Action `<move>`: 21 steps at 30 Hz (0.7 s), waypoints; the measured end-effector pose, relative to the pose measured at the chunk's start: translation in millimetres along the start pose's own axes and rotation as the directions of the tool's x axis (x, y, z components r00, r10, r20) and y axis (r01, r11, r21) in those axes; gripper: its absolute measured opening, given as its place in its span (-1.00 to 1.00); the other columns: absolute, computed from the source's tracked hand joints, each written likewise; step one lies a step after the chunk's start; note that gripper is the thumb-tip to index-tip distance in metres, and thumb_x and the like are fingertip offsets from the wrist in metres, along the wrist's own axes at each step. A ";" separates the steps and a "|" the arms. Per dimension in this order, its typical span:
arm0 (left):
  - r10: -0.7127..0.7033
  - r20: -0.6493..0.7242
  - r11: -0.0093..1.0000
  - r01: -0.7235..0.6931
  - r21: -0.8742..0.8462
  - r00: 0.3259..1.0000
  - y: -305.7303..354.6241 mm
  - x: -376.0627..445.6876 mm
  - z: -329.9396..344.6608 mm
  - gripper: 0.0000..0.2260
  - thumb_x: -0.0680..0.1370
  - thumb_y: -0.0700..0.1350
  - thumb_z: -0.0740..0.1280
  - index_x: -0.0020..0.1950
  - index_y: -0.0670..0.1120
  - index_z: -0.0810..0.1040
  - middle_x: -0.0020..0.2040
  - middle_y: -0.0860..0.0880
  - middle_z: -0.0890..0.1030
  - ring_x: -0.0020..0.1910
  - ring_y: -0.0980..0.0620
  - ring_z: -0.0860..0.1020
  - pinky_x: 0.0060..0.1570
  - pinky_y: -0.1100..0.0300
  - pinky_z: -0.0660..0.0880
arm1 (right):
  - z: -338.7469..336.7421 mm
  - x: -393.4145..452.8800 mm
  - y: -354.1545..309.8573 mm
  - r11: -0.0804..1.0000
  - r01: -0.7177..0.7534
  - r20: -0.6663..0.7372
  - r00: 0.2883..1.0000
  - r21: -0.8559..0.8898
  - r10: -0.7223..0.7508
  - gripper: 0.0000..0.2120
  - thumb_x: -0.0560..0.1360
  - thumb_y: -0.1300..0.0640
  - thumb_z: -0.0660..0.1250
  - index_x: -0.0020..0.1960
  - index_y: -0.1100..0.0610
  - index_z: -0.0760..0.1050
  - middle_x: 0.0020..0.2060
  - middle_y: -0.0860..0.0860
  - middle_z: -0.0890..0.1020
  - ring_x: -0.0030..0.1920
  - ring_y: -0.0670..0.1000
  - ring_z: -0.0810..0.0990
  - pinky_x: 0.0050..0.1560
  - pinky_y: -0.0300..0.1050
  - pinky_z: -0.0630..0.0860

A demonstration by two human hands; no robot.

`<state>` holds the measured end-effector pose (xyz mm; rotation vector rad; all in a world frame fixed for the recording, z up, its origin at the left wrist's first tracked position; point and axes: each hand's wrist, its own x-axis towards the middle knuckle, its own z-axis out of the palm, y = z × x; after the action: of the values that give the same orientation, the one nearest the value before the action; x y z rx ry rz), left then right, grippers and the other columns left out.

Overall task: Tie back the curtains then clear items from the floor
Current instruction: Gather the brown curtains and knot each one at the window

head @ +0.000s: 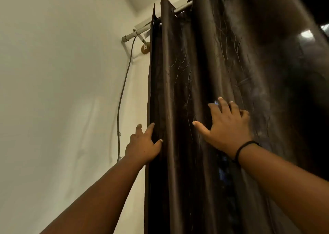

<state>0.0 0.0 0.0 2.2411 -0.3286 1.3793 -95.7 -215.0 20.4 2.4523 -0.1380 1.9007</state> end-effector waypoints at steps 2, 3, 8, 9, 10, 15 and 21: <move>0.020 0.005 0.998 -0.019 -0.059 1.000 -8.2 12.6 5.5 -0.32 0.52 0.16 0.28 0.53 0.14 0.00 0.55 -0.12 0.04 0.43 -0.25 0.27 0.29 -0.10 0.38 | 1.2 8.8 -20.9 1.000 0.008 -0.030 1.000 0.013 -0.007 -0.19 0.38 -0.51 -0.07 0.44 -0.02 0.18 0.51 0.06 0.12 0.48 0.21 0.10 0.35 0.30 0.15; 0.031 0.020 0.993 -0.029 -0.111 0.999 -12.8 21.1 9.6 -0.30 0.51 0.13 0.31 0.53 0.15 -0.01 0.54 -0.12 0.08 0.40 -0.24 0.32 0.27 -0.09 0.42 | 3.0 15.5 -34.6 1.000 0.003 -0.038 0.999 0.023 -0.003 -0.16 0.35 -0.54 -0.08 0.43 -0.03 0.21 0.50 0.06 0.15 0.47 0.21 0.13 0.34 0.31 0.15; 0.037 0.063 0.807 0.008 -0.590 0.997 -38.5 58.6 20.9 -0.26 0.47 -0.19 0.41 0.52 0.03 0.06 0.36 -0.08 0.42 0.21 -0.13 0.51 0.14 0.05 0.50 | 24.8 48.0 -93.0 0.986 -0.118 0.060 0.992 0.114 0.112 -0.06 0.22 -0.61 0.03 0.32 0.06 0.29 0.10 0.05 0.57 0.02 0.12 0.57 0.06 0.11 0.53; 0.040 0.050 0.780 0.000 -0.625 0.998 -46.5 64.8 20.3 -0.30 0.47 -0.23 0.39 0.50 0.01 0.10 0.30 -0.08 0.47 0.09 -0.08 0.55 0.06 0.09 0.52 | 28.6 53.7 -100.3 0.984 -0.149 0.098 0.985 0.097 0.139 -0.09 0.24 -0.58 0.11 0.32 0.08 0.28 0.06 0.06 0.58 -0.03 0.11 0.59 0.02 0.08 0.56; 0.052 0.027 0.764 -0.022 -0.645 0.998 -53.8 71.4 20.1 -0.35 0.47 -0.26 0.37 0.46 0.00 0.14 0.23 -0.08 0.50 -0.02 -0.03 0.55 -0.01 0.11 0.55 | 33.1 59.7 -105.3 0.981 -0.176 0.133 0.977 0.076 0.165 -0.15 0.29 -0.51 0.17 0.32 0.10 0.27 0.06 0.08 0.57 -0.03 0.11 0.59 0.03 0.07 0.56; 0.160 -0.059 0.739 -0.159 -0.654 0.985 -76.5 93.4 27.5 -0.46 0.50 -0.17 0.37 0.40 0.01 0.22 0.13 0.01 0.49 -0.06 0.04 0.50 -0.07 0.18 0.49 | 54.5 78.5 -115.9 0.968 -0.242 0.036 0.970 0.067 0.240 -0.67 0.49 0.04 0.24 0.17 0.19 0.36 -0.13 0.10 0.54 -0.15 0.14 0.56 -0.12 0.04 0.57; 0.167 -0.089 0.521 -0.164 -0.837 0.982 -84.5 109.8 30.0 -0.57 0.57 -0.06 0.28 0.39 0.02 0.22 0.10 0.06 0.43 0.00 0.02 0.51 0.03 0.13 0.50 | 95.8 103.5 -178.7 0.990 -0.140 0.089 0.986 0.001 0.140 -0.56 0.55 0.10 0.14 0.37 0.28 0.26 0.20 0.23 0.53 0.16 0.22 0.54 0.14 0.09 0.46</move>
<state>111.1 61.8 62.7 1.3878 -1.0036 0.9540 38.7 -49.9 101.2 2.5975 -0.3148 1.8453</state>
